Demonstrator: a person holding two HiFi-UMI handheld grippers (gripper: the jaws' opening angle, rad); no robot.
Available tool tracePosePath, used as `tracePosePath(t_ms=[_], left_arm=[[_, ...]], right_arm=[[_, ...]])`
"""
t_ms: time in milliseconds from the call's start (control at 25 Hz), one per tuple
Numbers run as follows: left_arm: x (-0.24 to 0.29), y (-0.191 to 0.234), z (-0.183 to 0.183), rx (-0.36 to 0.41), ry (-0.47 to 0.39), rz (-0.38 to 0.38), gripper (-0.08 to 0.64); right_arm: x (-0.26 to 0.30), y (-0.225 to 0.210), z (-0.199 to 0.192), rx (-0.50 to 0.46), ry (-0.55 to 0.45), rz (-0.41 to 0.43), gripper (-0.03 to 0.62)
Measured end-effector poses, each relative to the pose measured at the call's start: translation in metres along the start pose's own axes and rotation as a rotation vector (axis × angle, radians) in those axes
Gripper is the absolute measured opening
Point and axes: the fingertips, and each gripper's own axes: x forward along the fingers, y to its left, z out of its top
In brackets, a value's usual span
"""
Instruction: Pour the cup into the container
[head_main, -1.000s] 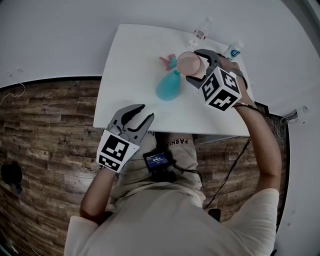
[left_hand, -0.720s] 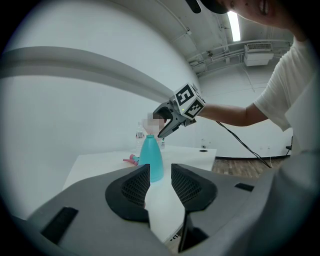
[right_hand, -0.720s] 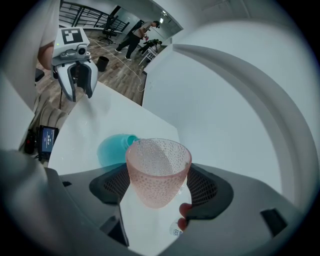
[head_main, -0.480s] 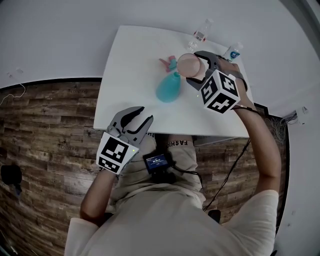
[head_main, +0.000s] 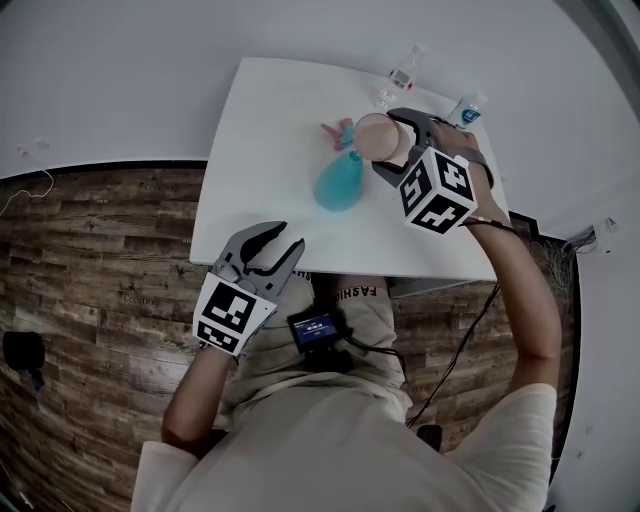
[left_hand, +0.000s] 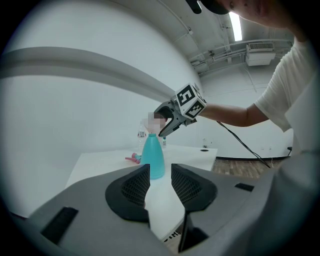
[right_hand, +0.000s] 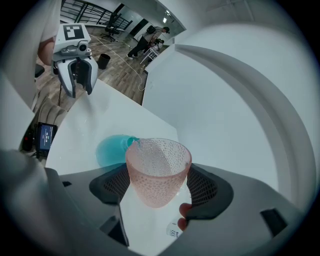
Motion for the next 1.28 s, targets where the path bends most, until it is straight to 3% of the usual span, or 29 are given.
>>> tracePosePath(t_ms=[1280], left_arm=[[-0.002,0.006,-0.001,-0.014,0.002,0.011,0.141]], right_arm=[[0.000,0.001,0.001,-0.045,0.021,-0.012,0.362]])
